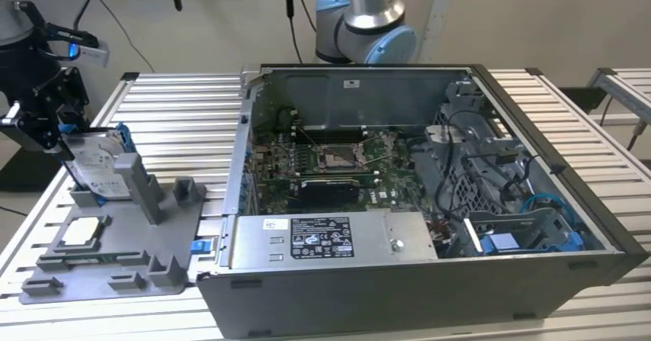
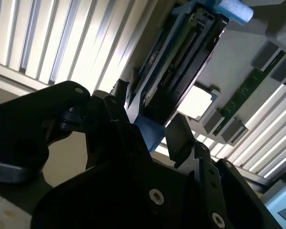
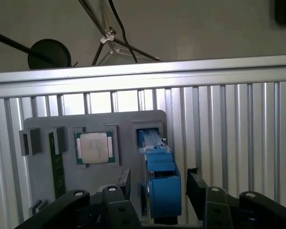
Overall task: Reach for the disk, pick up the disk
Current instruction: 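Pick up the disk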
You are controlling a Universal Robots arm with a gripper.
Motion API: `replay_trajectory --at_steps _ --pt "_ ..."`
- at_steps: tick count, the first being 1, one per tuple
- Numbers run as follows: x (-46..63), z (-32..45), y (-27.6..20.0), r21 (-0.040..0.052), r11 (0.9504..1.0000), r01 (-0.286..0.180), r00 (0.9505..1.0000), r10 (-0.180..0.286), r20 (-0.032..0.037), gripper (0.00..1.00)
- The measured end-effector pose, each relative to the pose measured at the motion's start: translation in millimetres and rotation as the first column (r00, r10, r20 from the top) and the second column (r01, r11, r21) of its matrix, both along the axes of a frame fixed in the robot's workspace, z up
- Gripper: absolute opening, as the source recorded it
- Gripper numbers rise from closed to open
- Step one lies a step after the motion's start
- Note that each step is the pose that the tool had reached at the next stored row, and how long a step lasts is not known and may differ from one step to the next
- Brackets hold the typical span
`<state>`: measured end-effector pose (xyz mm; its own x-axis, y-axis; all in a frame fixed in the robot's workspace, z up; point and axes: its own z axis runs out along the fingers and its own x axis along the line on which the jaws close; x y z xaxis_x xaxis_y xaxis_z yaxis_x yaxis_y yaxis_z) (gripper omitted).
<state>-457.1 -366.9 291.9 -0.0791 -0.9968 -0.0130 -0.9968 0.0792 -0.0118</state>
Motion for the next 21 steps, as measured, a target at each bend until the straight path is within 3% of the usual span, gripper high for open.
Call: replay_trajectory --at_steps 8,16,21 --pt "0.0 -2.6 0.0 0.0002 1.0 0.0 1.0 0.0 0.0004 1.0" --pt "0.0 -16.0 0.0 0.0004 1.0 0.0 1.0 0.0 0.0006 1.0" --pt "0.0 -24.0 0.0 0.0077 1.0 0.0 1.0 0.0 0.0028 1.0"
